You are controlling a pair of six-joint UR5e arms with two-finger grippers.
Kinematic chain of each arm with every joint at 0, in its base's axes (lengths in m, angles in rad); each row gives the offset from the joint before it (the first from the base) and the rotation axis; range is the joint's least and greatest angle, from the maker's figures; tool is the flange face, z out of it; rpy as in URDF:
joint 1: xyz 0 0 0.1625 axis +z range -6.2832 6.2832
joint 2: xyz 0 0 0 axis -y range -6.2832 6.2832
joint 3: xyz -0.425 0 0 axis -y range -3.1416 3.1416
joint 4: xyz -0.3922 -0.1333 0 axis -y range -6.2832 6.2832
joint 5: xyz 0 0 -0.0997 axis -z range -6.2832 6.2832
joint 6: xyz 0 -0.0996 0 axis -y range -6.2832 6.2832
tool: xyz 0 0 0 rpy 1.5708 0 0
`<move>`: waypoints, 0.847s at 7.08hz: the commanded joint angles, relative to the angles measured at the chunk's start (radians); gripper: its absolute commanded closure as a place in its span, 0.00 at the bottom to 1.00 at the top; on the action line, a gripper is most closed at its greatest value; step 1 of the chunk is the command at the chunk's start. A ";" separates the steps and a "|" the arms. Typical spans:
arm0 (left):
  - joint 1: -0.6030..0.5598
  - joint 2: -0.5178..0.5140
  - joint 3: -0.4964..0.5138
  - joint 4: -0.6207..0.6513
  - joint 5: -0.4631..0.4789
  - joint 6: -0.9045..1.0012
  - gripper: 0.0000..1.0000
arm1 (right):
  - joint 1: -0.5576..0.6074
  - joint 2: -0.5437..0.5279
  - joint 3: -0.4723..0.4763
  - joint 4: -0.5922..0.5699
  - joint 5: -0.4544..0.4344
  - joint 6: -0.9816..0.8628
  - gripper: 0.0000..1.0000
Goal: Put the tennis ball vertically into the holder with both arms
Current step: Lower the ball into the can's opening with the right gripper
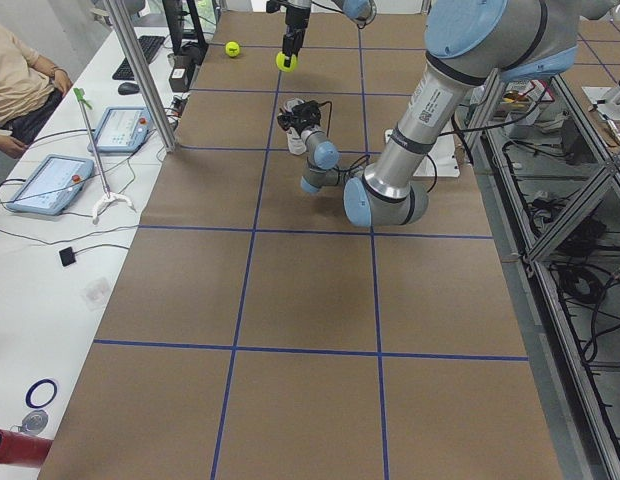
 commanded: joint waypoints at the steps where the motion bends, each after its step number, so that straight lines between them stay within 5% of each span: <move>1: 0.003 0.001 0.005 0.000 0.000 0.000 0.05 | -0.037 0.116 -0.128 -0.042 -0.041 0.038 1.00; 6: 0.014 -0.001 0.003 0.000 0.002 0.000 0.04 | -0.145 0.120 -0.190 -0.045 -0.141 0.057 1.00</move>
